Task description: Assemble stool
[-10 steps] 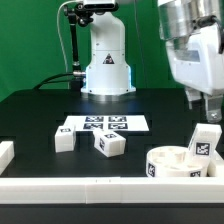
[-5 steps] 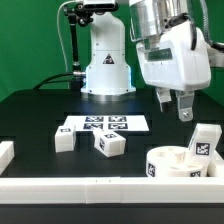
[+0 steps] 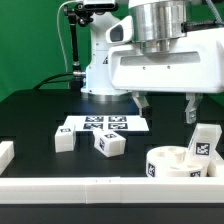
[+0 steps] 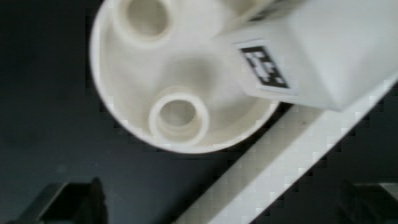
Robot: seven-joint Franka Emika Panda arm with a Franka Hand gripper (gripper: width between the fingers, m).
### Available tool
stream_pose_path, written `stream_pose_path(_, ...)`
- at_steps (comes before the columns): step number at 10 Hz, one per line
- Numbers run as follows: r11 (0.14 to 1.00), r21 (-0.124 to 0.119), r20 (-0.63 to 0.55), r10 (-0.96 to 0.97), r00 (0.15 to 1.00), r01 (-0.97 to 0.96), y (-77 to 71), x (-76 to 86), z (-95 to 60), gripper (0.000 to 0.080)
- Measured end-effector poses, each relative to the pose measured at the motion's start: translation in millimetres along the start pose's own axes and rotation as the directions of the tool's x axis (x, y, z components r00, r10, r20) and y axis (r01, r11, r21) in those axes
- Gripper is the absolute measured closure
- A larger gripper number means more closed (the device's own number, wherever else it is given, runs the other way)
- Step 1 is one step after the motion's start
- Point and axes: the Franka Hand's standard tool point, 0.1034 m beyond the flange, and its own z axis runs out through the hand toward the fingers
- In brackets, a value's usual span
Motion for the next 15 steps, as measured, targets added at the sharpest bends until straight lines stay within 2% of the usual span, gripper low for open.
stream_pose_path(1,0.998,-0.004,0.001,-0.063,0.998,0.063,4.2,1.8,1.0,0.0151)
stream_pose_path(5,0.947,-0.008,0.0,-0.321,0.947,0.321,5.5,2.6,1.5,0.0151)
stream_pose_path(6,0.884,-0.015,-0.019,-0.468,0.883,0.468,8.7,6.9,2.2,0.0151)
stream_pose_path(8,0.707,-0.048,-0.047,-0.707,0.706,0.705,30.3,15.7,9.5,0.0151)
stream_pose_path(10,0.487,-0.117,-0.048,-0.873,0.485,0.865,38.6,21.5,11.9,0.0151)
stream_pose_path(11,0.402,-0.135,-0.041,-0.915,0.4,0.906,46.2,25.6,13.9,0.0151)
stream_pose_path(14,0.264,-0.145,-0.015,-0.964,0.265,0.954,49.1,27.9,14.2,0.0151)
stream_pose_path(15,0.265,-0.144,-0.013,-0.964,0.266,0.953,52.5,28.5,15.1,0.0151)
